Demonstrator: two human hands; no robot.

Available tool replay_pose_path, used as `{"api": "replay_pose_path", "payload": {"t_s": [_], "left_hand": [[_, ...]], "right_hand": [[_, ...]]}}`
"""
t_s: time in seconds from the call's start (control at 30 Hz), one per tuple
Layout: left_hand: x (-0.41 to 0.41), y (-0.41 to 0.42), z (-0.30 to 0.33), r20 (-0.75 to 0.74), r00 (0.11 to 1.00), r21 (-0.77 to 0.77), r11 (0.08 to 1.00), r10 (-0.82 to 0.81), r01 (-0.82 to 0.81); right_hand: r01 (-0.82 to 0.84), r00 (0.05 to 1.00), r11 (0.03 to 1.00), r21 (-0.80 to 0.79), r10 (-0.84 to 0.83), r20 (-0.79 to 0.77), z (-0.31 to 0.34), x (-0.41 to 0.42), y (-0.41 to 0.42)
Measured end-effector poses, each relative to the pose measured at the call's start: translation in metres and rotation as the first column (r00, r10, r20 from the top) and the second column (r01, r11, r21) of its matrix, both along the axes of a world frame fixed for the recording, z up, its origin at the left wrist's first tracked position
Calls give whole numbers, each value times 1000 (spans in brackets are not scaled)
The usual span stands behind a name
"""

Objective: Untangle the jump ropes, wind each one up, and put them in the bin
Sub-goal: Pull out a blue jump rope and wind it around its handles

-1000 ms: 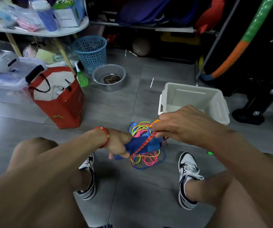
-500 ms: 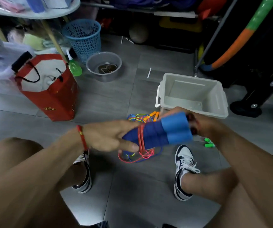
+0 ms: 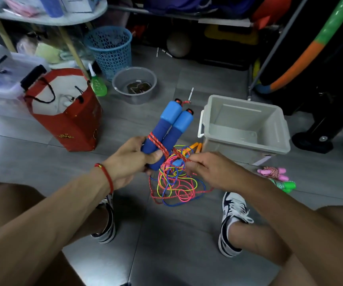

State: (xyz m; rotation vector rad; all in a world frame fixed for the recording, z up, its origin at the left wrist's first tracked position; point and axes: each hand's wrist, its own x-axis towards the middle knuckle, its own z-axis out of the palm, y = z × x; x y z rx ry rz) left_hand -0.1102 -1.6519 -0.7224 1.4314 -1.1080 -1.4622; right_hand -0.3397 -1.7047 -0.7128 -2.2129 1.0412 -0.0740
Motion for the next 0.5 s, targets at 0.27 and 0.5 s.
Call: {"api": "replay_pose_path", "payload": {"t_s": [0.27, 0.5], "left_hand": [[7, -15, -18, 262, 916, 32, 947, 302, -321], [20, -18, -24, 592, 795, 11, 986, 129, -168]], "right_hand": [[143, 988, 982, 125, -133, -82, 6, 26, 19], [-31, 961, 953, -302, -55, -272, 17, 17, 33]]}}
